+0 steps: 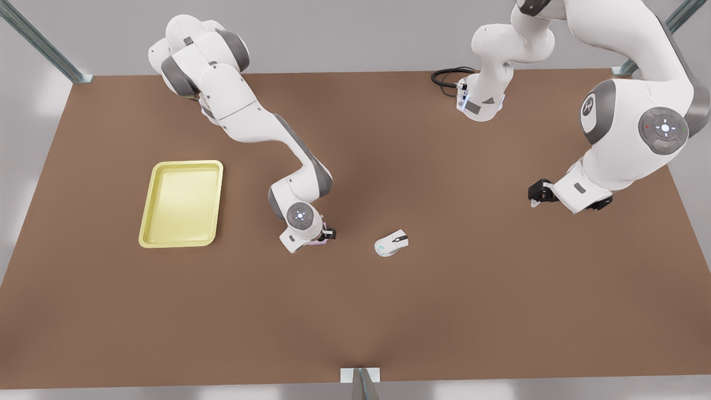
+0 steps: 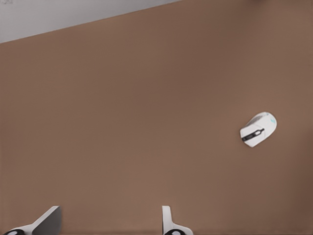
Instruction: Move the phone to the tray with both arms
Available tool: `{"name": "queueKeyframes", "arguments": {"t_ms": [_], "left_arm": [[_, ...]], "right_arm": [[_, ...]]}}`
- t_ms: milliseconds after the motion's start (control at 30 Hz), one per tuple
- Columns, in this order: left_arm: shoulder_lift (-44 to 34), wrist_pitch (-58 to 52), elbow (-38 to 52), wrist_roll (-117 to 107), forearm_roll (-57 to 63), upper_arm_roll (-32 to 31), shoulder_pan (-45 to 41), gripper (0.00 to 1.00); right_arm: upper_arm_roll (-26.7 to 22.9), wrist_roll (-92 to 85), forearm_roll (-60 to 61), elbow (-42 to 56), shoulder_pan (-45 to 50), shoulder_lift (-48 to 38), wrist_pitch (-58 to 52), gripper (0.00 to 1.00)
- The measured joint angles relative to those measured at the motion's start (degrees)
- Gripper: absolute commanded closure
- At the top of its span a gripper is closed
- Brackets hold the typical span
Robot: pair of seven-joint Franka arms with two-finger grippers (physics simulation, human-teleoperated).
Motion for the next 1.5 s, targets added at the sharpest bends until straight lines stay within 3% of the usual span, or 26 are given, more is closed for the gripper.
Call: {"name": "queueKeyframes", "arguments": {"t_ms": [300,533,600,1167,1300,1500], "left_arm": [[0.9,-0.2,0.0,2.5,0.2,0.4,0.1,0.00],[1.8,-0.4,0.0,3.7,0.3,0.4,0.2,0.00],[1.9,-0.4,0.0,4.0,0.3,0.4,0.2,0.00],[2.3,-0.4,0.1,5.4,0.3,0.4,0.2,0.00],[2.3,-0.4,0.1,5.6,0.2,0.4,0.1,0.00],[2.3,-0.4,0.1,5.7,0.1,0.3,0.1,0.00]], "right_arm": [[0.1,1.2,-0.1,0.1,-0.1,2.0,1.7,0.00],[0.1,1.4,0.1,0.2,-0.3,2.3,2.2,0.10],[0.1,1.4,0.2,0.2,-0.3,2.3,2.2,0.19],[-0.1,-0.5,1.0,0.0,-1.2,0.5,1.0,0.28],[-0.3,-2.1,1.1,-6.9,-5.4,-7.6,-0.9,0.28],[-3.2,-11.4,-0.2,-25.9,-24.4,-25.5,-5.2,0.28]]}}
